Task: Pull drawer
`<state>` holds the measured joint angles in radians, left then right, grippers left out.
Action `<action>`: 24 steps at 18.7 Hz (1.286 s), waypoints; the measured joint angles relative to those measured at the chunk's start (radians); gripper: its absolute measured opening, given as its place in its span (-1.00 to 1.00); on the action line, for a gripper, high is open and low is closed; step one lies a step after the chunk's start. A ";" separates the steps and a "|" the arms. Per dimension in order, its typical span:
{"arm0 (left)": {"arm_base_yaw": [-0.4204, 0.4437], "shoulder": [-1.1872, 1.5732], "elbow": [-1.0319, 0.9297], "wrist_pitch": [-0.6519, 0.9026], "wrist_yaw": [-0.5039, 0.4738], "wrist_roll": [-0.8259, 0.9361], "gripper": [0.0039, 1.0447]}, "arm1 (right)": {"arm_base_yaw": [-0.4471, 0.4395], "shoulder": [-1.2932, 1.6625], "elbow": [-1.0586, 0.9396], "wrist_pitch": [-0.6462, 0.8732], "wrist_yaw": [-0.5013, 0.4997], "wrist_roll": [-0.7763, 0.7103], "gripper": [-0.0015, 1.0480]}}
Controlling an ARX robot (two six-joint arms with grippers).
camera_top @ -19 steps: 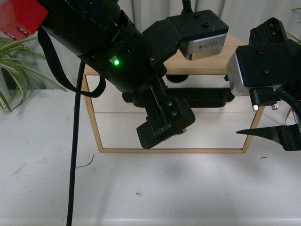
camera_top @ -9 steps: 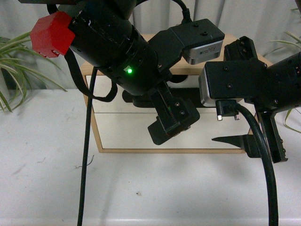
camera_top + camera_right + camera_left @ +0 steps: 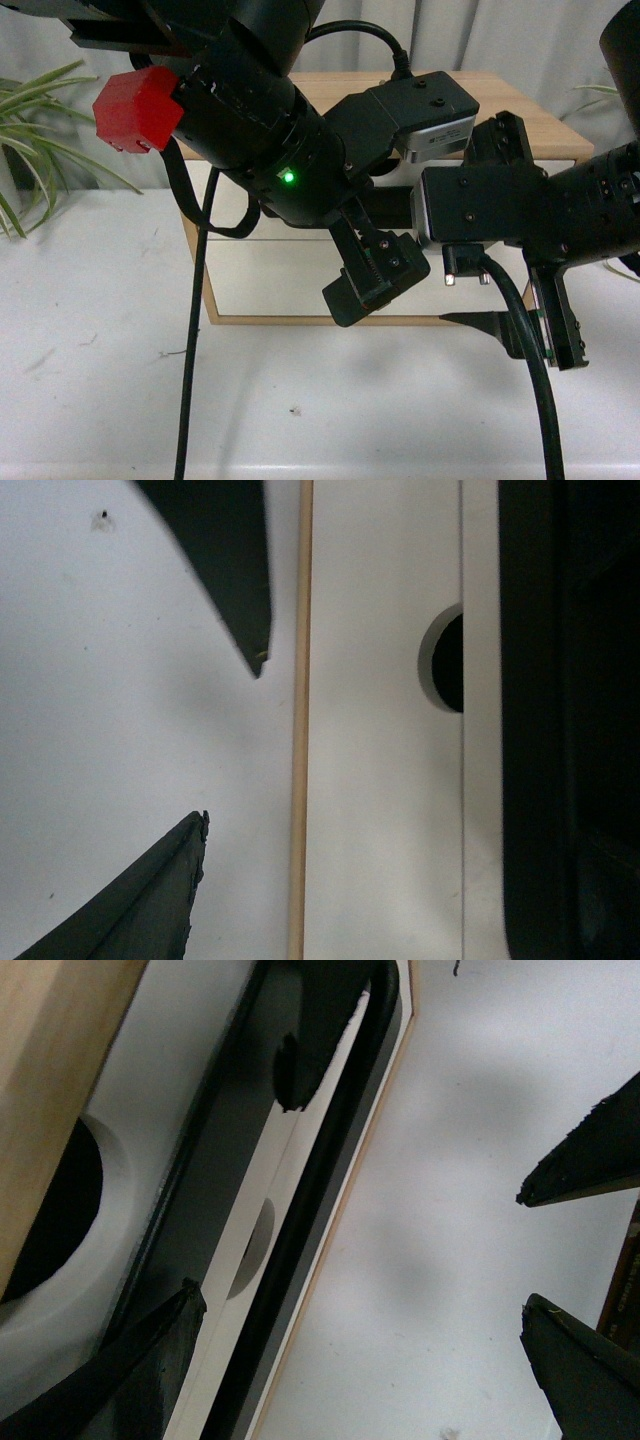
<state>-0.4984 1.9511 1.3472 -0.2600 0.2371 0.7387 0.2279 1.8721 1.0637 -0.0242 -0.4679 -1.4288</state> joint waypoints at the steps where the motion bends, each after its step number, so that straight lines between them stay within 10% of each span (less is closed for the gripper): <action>1: 0.000 0.008 0.000 0.016 0.002 -0.003 0.88 | -0.001 0.005 -0.006 0.005 0.001 0.000 0.87; 24: -0.069 -0.154 -0.278 0.106 0.070 -0.089 0.88 | 0.014 -0.202 -0.244 -0.070 0.002 -0.051 0.87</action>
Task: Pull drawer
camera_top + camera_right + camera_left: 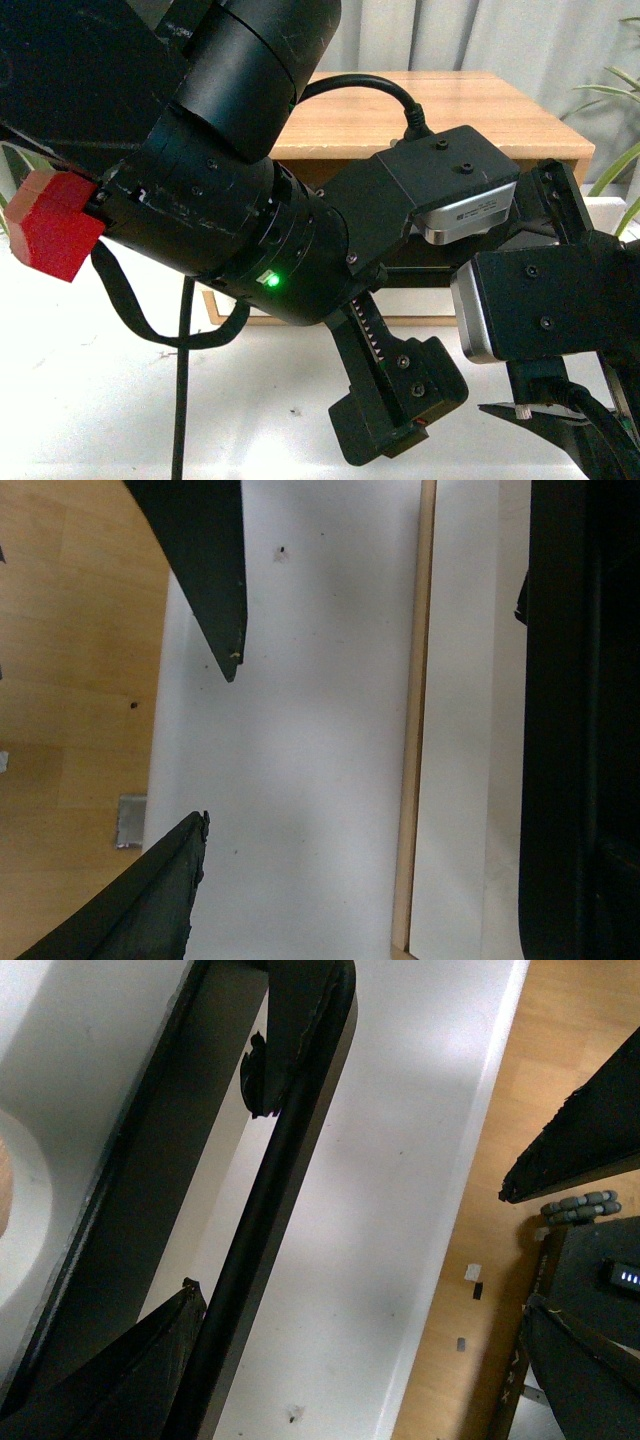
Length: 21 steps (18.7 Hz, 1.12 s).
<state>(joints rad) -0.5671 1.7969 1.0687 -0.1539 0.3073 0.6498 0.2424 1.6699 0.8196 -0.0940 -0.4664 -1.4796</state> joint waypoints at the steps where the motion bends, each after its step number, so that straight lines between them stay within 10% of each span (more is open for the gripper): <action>1: -0.006 -0.012 -0.011 0.004 0.001 -0.003 0.88 | 0.002 -0.013 -0.008 -0.013 0.008 -0.001 0.87; 21: -0.033 -0.168 -0.131 0.005 0.018 -0.023 0.88 | 0.031 -0.148 -0.128 0.008 0.090 0.052 0.88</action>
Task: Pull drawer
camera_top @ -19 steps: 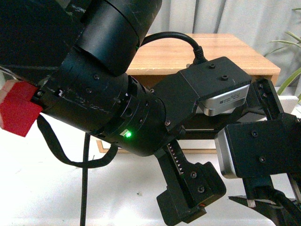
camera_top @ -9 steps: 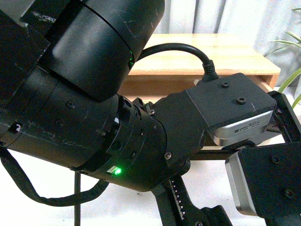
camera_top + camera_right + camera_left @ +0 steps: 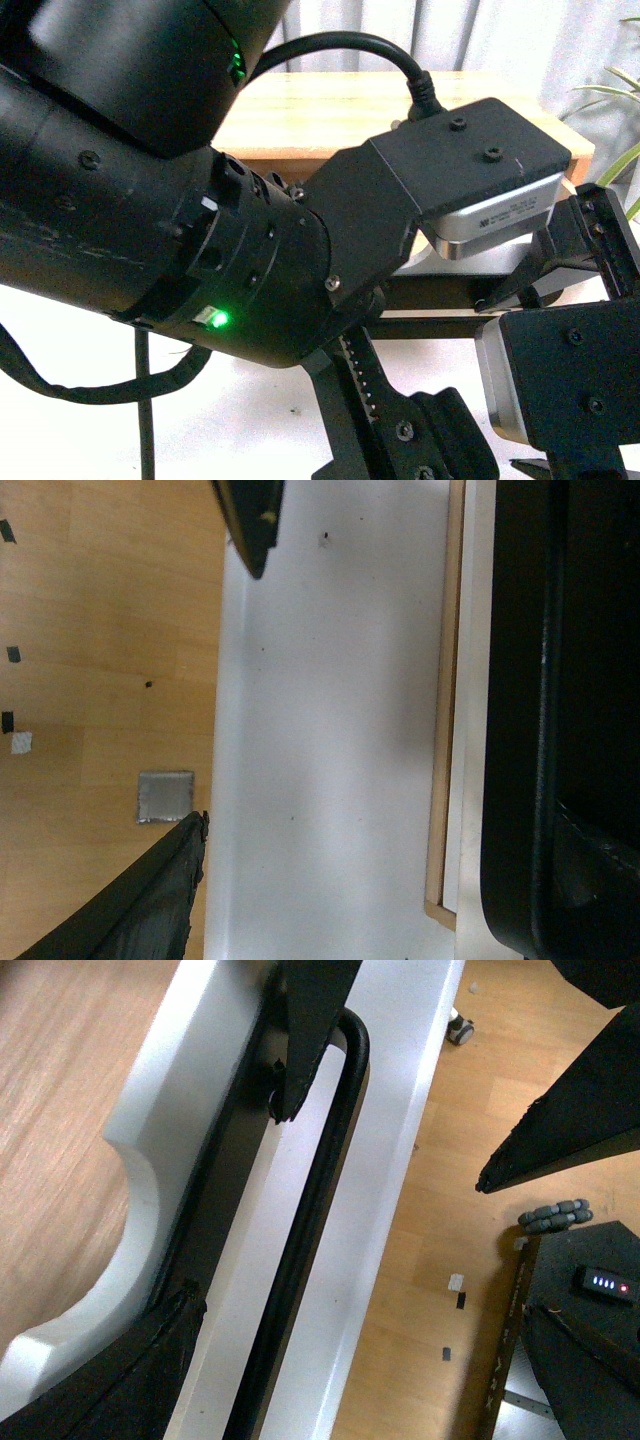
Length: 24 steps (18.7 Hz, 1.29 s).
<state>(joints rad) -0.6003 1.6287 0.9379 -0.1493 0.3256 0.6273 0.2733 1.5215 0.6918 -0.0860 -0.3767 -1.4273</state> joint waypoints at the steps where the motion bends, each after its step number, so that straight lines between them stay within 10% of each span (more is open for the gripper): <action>1: 0.002 -0.011 -0.003 0.001 0.002 -0.005 0.88 | 0.000 -0.007 -0.001 0.001 0.006 0.010 0.88; 18: 0.188 -0.160 -0.012 0.251 0.177 -0.373 0.88 | -0.162 -0.156 0.159 -0.102 -0.227 0.316 0.88; 24: 0.496 -0.172 0.015 0.391 -0.078 -0.739 0.88 | -0.309 -0.121 0.196 0.296 -0.134 0.891 0.88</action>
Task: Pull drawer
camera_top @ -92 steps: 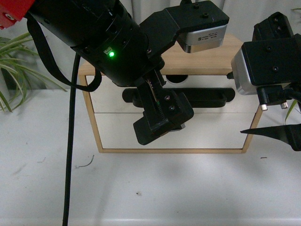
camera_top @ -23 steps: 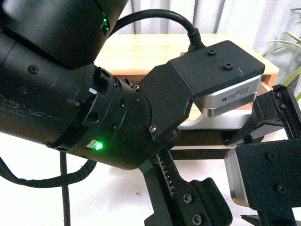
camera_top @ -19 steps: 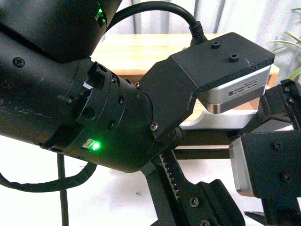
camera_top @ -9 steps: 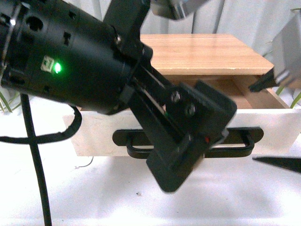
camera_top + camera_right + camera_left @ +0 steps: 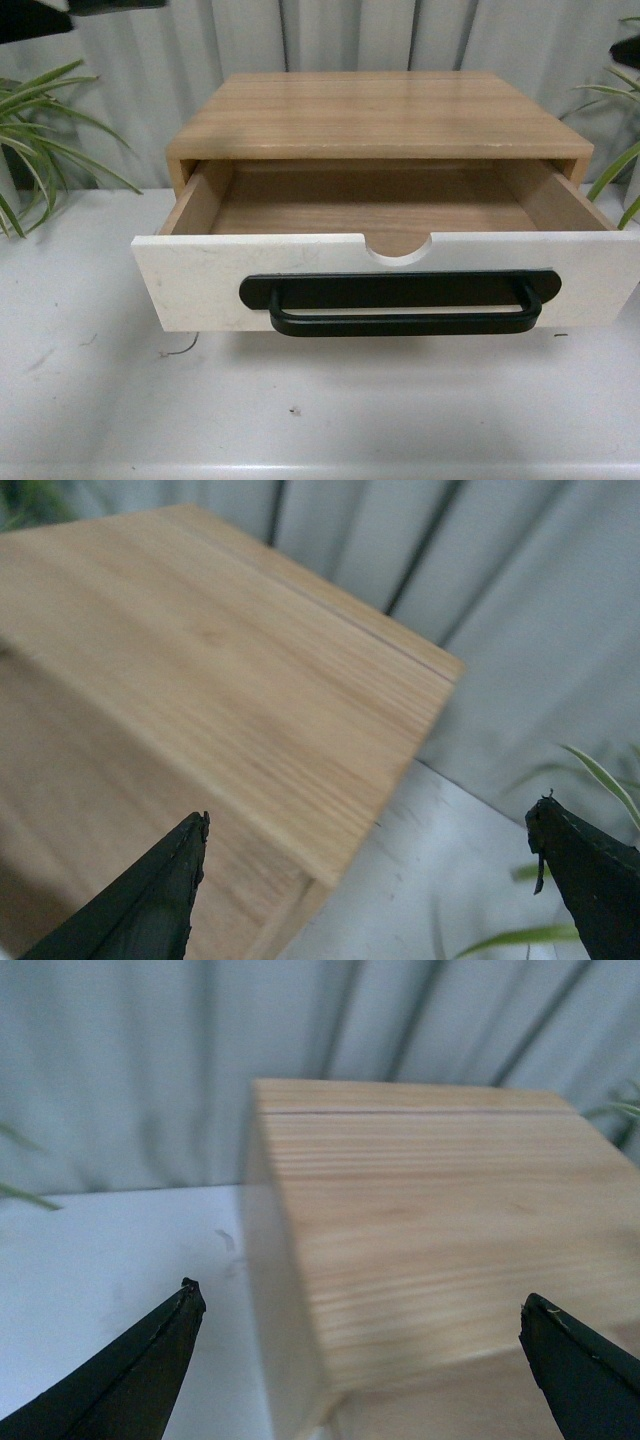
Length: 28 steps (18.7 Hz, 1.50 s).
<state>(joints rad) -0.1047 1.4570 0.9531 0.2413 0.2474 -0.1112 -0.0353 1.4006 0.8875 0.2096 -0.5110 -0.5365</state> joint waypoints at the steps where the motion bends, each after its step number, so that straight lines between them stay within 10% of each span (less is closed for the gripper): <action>1: 0.056 -0.028 -0.027 0.023 -0.037 -0.028 0.88 | -0.025 -0.001 -0.001 0.044 0.075 0.132 0.88; 6: 0.122 -0.291 -0.235 0.150 -0.183 -0.007 0.73 | -0.061 -0.187 -0.138 0.158 0.223 0.536 0.81; 12: 0.105 -0.574 -0.690 0.380 -0.247 0.093 -0.97 | 0.041 -0.657 -0.623 0.258 0.506 0.536 -0.90; 28: 0.105 -0.801 -0.853 0.306 -0.248 0.097 -0.97 | 0.035 -0.861 -0.785 0.222 0.512 0.536 -0.96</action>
<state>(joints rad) -0.0002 0.6563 0.1001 0.5472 -0.0006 -0.0147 -0.0002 0.5392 0.1024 0.4316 0.0006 -0.0006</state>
